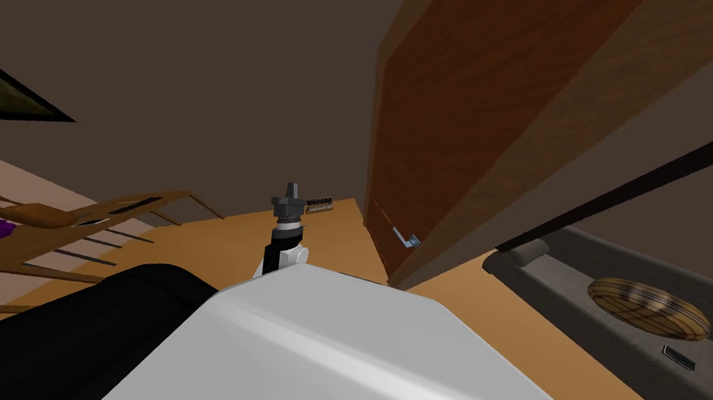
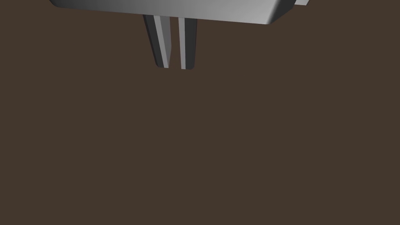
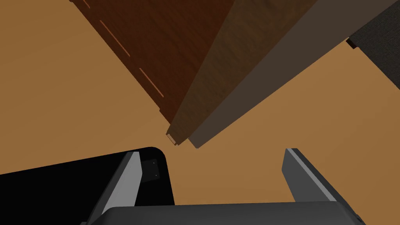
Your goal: Push the door open
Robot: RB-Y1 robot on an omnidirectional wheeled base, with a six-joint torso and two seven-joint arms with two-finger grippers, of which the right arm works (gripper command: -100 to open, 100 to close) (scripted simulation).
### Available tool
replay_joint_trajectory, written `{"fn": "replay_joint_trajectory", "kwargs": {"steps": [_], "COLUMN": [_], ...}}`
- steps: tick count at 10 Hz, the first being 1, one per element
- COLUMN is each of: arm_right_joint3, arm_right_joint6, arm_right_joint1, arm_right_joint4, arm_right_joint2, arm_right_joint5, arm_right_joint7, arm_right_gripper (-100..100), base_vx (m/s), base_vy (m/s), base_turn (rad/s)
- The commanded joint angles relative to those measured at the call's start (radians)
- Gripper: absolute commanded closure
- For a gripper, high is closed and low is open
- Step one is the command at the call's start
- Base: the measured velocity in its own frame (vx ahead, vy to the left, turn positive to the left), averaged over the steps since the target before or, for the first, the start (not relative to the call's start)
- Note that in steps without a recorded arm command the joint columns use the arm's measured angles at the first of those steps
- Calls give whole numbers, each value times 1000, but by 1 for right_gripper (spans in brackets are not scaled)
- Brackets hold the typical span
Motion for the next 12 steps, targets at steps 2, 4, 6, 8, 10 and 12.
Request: {"fn": "replay_joint_trajectory", "kwargs": {"steps": [2,4,6,8,10,12], "arm_right_joint3": [13,25,34,51,59,72], "arm_right_joint6": [-7,-14,-19,-28,-32,-39], "arm_right_joint1": [0,0,0,1,1,1], "arm_right_joint4": [24,49,66,99,116,141], "arm_right_joint2": [1,1,1,1,1,1], "arm_right_joint5": [-46,-95,-129,-195,-228,-278], "arm_right_joint7": [-2,-3,-3,-4,-4,-4], "arm_right_gripper": [-100,-100,-100,-100,-100,-100], "base_vx": [98,104,109,114,130,126], "base_vy": [46,46,45,52,57,49], "base_turn": [-61,-91,-79,-114,-86,-102]}}
